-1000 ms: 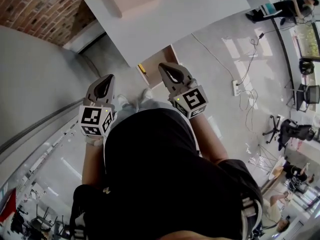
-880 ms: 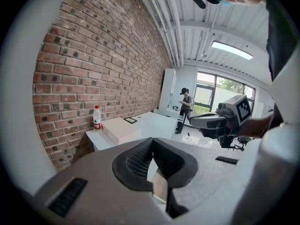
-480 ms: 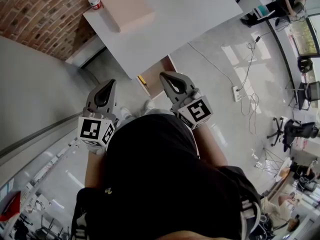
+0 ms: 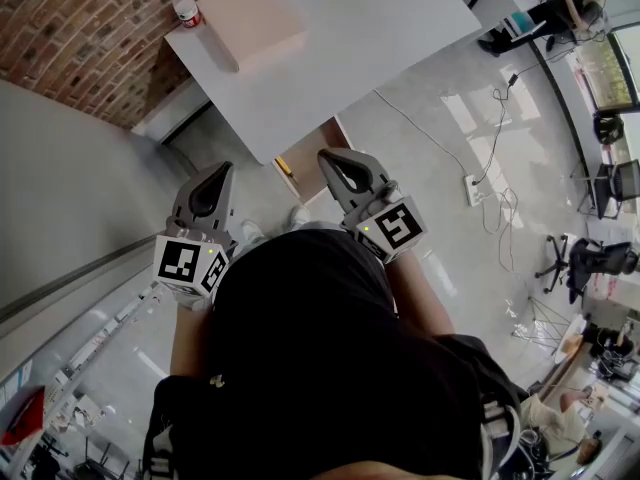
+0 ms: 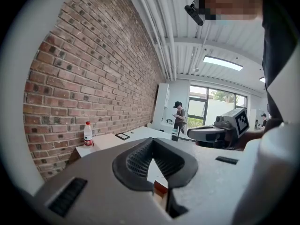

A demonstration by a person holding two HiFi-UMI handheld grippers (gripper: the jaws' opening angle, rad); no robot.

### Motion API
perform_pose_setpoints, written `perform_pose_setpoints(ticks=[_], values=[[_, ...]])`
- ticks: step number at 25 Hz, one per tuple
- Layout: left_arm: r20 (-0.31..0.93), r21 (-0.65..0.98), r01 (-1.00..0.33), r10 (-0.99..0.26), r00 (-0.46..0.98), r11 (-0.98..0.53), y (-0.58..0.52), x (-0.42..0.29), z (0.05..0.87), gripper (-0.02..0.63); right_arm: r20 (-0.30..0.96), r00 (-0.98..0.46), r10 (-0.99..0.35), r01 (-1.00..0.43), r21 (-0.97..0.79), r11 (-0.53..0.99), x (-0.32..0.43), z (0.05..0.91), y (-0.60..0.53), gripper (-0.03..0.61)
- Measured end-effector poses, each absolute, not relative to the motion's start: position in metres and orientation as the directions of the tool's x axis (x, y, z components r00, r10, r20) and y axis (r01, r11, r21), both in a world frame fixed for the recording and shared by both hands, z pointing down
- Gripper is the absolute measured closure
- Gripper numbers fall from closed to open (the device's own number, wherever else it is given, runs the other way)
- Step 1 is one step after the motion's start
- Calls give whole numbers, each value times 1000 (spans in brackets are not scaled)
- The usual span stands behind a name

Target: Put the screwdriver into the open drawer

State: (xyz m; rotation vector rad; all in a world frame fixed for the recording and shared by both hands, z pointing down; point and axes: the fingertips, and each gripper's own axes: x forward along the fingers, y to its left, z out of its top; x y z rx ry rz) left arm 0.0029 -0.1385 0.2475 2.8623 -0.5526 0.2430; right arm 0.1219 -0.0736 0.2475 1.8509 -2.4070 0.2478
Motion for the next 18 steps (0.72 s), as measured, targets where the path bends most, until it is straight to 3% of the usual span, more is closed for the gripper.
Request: perform_pose_setpoints(ticks=[18], values=[[237,169,-379,-336,912,-910,-132,2,257,611,190,-254,-948,-966,-98,239,121,257,-68,568]])
